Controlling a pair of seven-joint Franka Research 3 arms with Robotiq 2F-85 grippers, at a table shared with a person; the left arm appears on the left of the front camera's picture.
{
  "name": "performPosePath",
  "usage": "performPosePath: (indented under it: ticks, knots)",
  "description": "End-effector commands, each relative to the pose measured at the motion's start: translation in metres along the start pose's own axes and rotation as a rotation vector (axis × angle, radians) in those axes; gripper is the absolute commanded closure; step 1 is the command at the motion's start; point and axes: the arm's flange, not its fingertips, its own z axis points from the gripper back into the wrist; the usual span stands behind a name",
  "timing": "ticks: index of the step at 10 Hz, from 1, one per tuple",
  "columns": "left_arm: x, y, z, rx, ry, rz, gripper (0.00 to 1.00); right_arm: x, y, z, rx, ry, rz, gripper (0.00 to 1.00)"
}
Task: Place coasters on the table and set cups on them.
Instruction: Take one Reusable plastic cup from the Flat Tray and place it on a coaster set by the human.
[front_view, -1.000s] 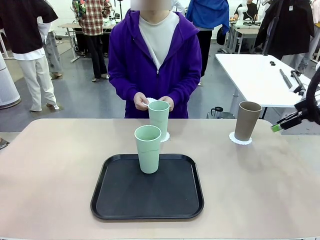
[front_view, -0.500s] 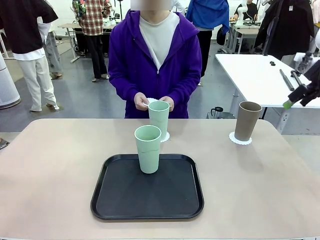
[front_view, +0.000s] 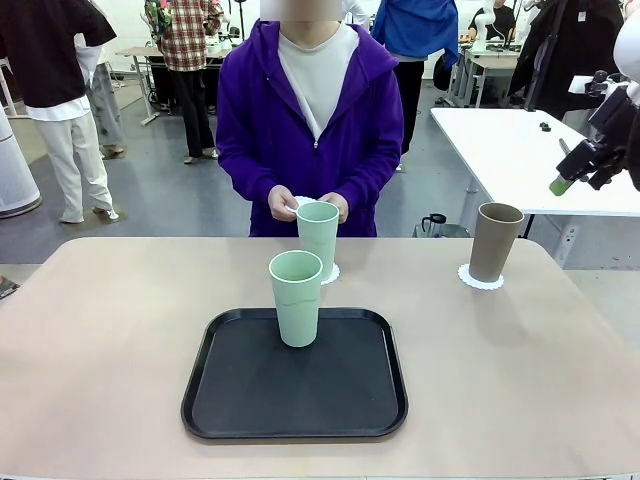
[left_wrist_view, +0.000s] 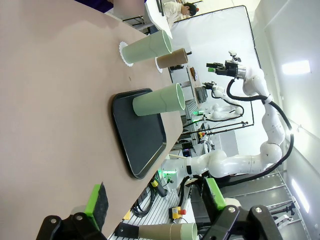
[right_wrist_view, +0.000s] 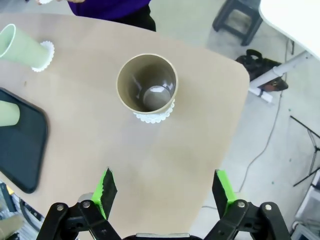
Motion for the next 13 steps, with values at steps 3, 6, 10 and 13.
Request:
performPosePath:
  ticks: [3, 6, 10, 13]
  knots:
    - [-0.0008, -0.0008, 0.0025, -0.01, -0.003, -0.02, 0.0, -0.0026, -0.0066, 0.0, -0.013, -0.013, 0.0, 0.0]
    - [-0.0008, -0.0008, 0.0025, -0.01, -0.003, -0.02, 0.0, -0.0026, -0.0066, 0.0, -0.013, -0.013, 0.0, 0.0]
    - [-0.0008, -0.0008, 0.0025, -0.01, -0.003, -0.02, 0.0, -0.0026, -0.0066, 0.0, -0.013, -0.013, 0.0, 0.0]
    - [-0.0008, -0.0008, 0.0025, -0.01, -0.003, -0.02, 0.0, -0.0026, -0.0066, 0.0, -0.013, -0.013, 0.0, 0.0]
